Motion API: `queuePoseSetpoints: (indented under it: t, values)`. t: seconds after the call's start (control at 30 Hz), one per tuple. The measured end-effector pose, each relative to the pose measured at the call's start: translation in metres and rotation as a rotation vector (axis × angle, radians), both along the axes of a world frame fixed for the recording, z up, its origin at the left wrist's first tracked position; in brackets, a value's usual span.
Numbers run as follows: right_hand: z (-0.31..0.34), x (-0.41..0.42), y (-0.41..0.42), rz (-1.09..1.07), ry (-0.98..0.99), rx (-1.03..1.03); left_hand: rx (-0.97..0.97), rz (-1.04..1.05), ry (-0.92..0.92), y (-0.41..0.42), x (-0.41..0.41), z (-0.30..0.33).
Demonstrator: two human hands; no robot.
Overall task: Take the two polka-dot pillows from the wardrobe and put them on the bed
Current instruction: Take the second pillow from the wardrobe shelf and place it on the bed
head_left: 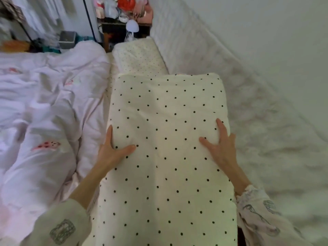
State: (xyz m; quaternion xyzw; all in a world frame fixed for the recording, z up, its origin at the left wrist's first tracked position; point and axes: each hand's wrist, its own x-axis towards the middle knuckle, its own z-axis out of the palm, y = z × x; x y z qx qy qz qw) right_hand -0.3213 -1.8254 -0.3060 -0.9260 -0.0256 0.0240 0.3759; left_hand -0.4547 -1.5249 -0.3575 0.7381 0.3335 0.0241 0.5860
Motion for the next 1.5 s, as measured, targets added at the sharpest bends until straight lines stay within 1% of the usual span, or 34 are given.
queuePoseSetpoints:
  t: [0.1,0.2,0.33,0.5,0.6,0.67,0.77,0.83,0.87,0.97,1.0,1.03,1.07,1.1,1.17,1.27,1.3,1.33,1.4,1.5]
  values:
    - [-0.011,0.041,-0.008,0.078,0.031,-0.004,0.014,0.094,0.074,-0.018,0.018,-0.006]
    - [-0.029,0.078,-0.011,0.147,0.056,-0.006,0.022,0.176,0.092,-0.033,0.032,-0.019]
    - [-0.061,0.122,-0.003,0.205,0.115,-0.02,0.024,0.225,0.154,-0.04,0.053,-0.047]
    - [-0.1,0.182,0.013,0.245,0.172,-0.046,0.023,0.259,0.172,-0.038,0.1,-0.078]
    - [-0.122,0.222,0.021,0.25,0.187,-0.022,-0.019,0.28,0.117,-0.034,0.138,-0.096]
    - [-0.139,0.249,0.029,0.253,0.173,-0.007,0.006,0.298,0.101,-0.029,0.164,-0.108]
    - [-0.17,0.289,0.043,0.231,0.159,0.018,0.05,0.31,0.132,-0.014,0.199,-0.138]
    - [-0.195,0.307,0.05,0.23,0.127,-0.002,0.032,0.267,0.156,-0.003,0.217,-0.164]
    - [-0.21,0.31,0.052,0.251,0.127,-0.041,0.036,0.194,0.179,0.001,0.223,-0.179]
    - [-0.253,0.288,0.049,0.348,0.217,-0.278,0.152,-0.088,0.336,0.003,0.227,-0.221]
    - [-0.266,0.277,0.044,0.364,0.229,-0.369,0.165,-0.12,0.372,0.003,0.224,-0.233]
    - [-0.275,0.266,0.039,0.367,0.217,-0.434,0.166,-0.115,0.373,0.002,0.222,-0.242]
    - [-0.283,0.26,0.033,0.354,0.193,-0.459,0.166,-0.088,0.346,0.001,0.219,-0.248]
    - [-0.287,0.258,0.027,0.33,0.173,-0.447,0.149,-0.041,0.303,0.002,0.218,-0.253]
    - [-0.29,0.264,0.019,0.257,0.189,-0.352,0.019,0.097,0.256,0.008,0.22,-0.256]
    - [-0.289,0.278,0.013,0.086,0.395,-0.114,-0.329,0.28,0.255,0.021,0.232,-0.254]
    - [-0.289,0.28,0.014,0.034,0.458,-0.069,-0.428,0.318,0.249,0.025,0.236,-0.252]
    - [-0.288,0.28,0.015,-0.001,0.492,-0.042,-0.487,0.335,0.232,0.029,0.239,-0.252]
    - [-0.287,0.277,0.019,-0.032,0.479,0.008,-0.489,0.356,0.176,0.028,0.244,-0.249]
    - [-0.277,0.272,0.025,-0.081,0.401,0.036,-0.443,0.385,0.08,0.024,0.252,-0.236]
